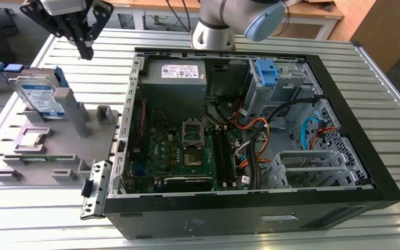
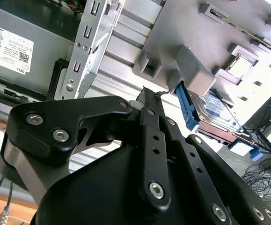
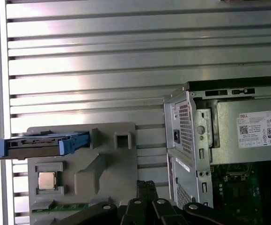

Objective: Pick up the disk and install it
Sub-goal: 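Reach for the disk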

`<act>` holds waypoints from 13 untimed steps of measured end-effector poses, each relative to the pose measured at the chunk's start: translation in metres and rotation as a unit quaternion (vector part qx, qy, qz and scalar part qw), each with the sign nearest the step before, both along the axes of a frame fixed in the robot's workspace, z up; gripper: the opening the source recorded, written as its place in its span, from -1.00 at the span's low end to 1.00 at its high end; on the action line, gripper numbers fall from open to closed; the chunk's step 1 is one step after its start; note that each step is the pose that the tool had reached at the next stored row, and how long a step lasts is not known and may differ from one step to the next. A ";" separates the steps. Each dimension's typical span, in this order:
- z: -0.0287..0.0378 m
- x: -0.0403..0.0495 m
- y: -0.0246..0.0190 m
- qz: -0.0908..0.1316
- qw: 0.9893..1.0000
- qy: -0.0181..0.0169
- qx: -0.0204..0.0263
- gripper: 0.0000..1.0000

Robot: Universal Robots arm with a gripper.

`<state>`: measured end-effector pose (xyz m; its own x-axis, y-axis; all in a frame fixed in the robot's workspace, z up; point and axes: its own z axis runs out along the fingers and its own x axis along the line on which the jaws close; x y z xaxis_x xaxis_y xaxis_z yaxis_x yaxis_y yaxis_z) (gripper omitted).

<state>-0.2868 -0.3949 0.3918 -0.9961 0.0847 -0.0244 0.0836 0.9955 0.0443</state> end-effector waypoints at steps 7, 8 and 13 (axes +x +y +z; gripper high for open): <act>-0.0003 -0.0152 0.0000 -0.001 1.000 0.000 0.000 -0.79; -0.0003 -0.0176 0.0000 -0.001 1.000 0.000 0.000 -0.79; -0.0005 -0.0297 0.0000 -0.002 1.000 0.000 0.000 -0.79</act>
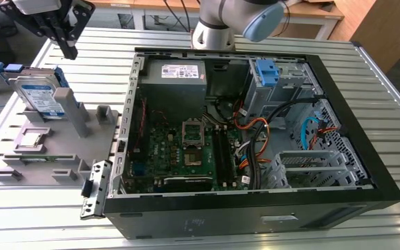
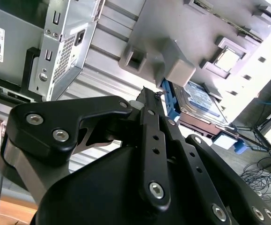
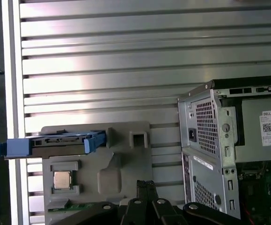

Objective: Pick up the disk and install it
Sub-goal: 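Reach for the disk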

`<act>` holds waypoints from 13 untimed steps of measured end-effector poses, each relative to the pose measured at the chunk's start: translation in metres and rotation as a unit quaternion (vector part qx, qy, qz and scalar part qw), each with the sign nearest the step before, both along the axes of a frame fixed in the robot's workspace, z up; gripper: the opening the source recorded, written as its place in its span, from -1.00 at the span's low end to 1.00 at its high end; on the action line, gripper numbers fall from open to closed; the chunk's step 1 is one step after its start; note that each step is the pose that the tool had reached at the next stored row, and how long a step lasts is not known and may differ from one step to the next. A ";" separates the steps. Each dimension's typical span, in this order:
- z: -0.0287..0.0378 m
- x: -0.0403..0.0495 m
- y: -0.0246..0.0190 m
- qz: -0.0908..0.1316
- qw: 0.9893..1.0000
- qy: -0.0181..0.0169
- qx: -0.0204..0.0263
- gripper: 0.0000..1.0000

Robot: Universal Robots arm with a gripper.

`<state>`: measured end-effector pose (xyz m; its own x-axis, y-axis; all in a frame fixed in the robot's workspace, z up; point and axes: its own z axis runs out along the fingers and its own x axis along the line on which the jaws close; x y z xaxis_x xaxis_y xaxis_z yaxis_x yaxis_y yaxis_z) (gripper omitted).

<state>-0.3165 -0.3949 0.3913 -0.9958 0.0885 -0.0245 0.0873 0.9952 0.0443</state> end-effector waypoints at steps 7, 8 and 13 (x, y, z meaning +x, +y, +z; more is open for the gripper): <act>-0.0004 -0.0151 0.0000 -0.001 1.000 0.000 0.000 -0.79; -0.0004 -0.0171 0.0000 -0.001 1.000 0.000 0.000 -0.79; -0.0007 -0.0262 0.0000 -0.002 1.000 0.000 0.000 -0.79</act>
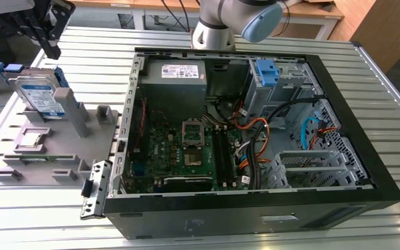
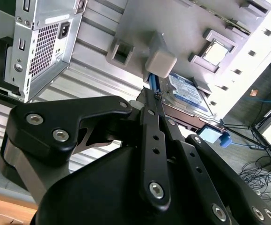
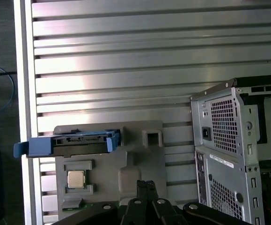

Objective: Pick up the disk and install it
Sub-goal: 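Reach for the disk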

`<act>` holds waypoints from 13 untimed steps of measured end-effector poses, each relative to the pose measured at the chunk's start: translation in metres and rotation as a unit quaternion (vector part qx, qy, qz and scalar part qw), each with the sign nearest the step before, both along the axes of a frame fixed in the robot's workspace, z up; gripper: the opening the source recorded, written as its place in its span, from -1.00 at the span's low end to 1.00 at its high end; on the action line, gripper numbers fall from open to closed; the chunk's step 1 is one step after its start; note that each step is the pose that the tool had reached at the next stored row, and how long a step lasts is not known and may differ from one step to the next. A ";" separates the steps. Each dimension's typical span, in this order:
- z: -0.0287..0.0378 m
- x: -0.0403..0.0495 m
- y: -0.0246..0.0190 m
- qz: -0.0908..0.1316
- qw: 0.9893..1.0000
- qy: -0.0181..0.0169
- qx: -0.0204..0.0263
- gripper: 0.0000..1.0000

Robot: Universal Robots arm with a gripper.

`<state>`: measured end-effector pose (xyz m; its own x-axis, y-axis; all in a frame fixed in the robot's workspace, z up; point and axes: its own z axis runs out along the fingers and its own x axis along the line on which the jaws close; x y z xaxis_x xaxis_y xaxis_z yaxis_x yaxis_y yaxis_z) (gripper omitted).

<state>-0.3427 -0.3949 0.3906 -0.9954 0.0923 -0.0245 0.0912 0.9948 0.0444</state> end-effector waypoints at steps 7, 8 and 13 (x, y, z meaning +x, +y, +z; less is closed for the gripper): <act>-0.0005 -0.0120 0.0000 -0.001 1.000 0.000 0.000 -0.79; -0.0006 -0.0136 0.0000 -0.001 1.000 0.000 0.000 -0.79; -0.0020 -0.0199 0.0000 -0.002 1.000 0.000 0.000 -0.79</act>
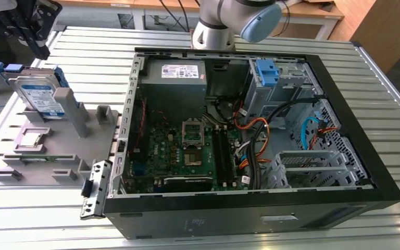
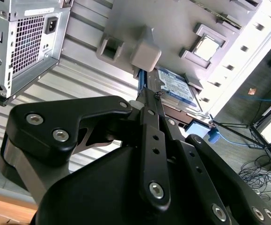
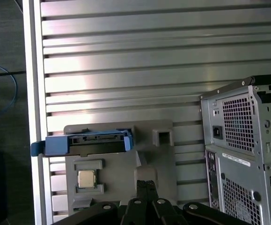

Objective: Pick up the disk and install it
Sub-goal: 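Reach for the disk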

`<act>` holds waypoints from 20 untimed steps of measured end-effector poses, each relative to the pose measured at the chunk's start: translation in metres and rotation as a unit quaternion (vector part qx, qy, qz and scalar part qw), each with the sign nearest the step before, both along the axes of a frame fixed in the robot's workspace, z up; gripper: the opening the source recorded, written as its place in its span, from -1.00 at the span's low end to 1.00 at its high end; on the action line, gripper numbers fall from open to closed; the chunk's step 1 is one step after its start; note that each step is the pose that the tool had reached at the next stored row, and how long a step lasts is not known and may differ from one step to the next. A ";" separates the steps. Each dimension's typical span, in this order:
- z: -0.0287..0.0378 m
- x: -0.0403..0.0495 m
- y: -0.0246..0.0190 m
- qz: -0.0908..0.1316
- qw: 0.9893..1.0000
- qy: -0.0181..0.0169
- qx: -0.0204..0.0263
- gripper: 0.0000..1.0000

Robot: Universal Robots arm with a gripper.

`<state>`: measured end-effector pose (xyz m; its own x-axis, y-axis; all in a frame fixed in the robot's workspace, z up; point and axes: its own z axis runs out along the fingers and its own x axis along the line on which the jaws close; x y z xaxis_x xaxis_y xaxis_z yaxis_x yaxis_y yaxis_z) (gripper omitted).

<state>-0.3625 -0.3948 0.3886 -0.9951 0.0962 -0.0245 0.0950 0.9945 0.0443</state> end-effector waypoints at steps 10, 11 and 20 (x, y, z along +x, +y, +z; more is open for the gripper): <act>-0.0017 -0.0037 0.0001 0.000 1.000 0.000 0.000 -0.79; -0.0017 -0.0037 0.0002 0.000 1.000 0.000 0.000 -0.79; -0.0063 -0.0044 0.0001 0.000 1.000 0.000 0.000 -0.79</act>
